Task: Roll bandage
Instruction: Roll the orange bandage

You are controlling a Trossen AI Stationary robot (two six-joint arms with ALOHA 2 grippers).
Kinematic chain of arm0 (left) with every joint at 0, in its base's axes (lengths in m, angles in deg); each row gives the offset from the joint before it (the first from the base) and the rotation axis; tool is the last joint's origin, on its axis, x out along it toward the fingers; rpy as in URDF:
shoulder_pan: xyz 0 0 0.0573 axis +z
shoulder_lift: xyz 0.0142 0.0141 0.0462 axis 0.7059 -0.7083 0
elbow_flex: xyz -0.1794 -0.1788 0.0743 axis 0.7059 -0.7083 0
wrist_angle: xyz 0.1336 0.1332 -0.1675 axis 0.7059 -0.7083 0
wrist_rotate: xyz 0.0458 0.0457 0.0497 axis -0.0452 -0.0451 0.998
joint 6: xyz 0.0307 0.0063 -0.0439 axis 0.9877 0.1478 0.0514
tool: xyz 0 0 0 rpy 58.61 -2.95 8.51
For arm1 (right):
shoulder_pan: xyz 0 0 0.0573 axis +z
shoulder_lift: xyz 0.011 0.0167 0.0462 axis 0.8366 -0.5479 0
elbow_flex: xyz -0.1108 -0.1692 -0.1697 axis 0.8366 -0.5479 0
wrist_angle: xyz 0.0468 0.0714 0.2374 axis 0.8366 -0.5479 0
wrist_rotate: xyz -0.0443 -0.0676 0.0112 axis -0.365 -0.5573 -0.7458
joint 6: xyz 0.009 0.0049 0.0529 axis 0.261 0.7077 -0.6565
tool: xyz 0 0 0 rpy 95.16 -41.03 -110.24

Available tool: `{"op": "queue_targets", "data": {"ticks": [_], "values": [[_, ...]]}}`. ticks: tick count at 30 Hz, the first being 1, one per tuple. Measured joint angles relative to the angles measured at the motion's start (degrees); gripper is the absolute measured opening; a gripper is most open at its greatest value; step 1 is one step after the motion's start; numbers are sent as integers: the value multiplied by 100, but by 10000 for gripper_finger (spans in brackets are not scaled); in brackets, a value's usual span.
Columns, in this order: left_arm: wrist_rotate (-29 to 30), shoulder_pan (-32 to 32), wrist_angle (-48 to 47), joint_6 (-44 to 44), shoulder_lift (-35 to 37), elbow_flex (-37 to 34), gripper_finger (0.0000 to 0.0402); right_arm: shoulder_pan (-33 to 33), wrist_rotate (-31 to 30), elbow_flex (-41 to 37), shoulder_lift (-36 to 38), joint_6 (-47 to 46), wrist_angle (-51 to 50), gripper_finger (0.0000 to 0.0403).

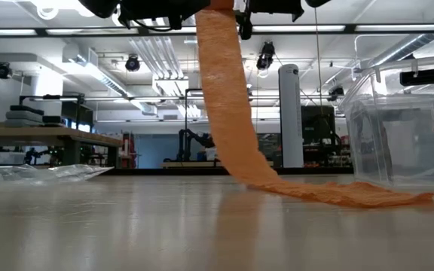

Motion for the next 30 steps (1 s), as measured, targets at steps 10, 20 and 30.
{"op": "queue_targets", "data": {"ticks": [10, 20, 30], "values": [[243, -7, -66, 301, 0, 0, 78, -7, -144, 0, 0, 33, -164, 211], [294, -11, -63, -871, 12, 0, 114, -7, -182, 0, 0, 737, -167, 152], [141, 7, -298, -3499, 145, 0, 190, -4, -302, 7, 2, 2416, -137, 121]]}}
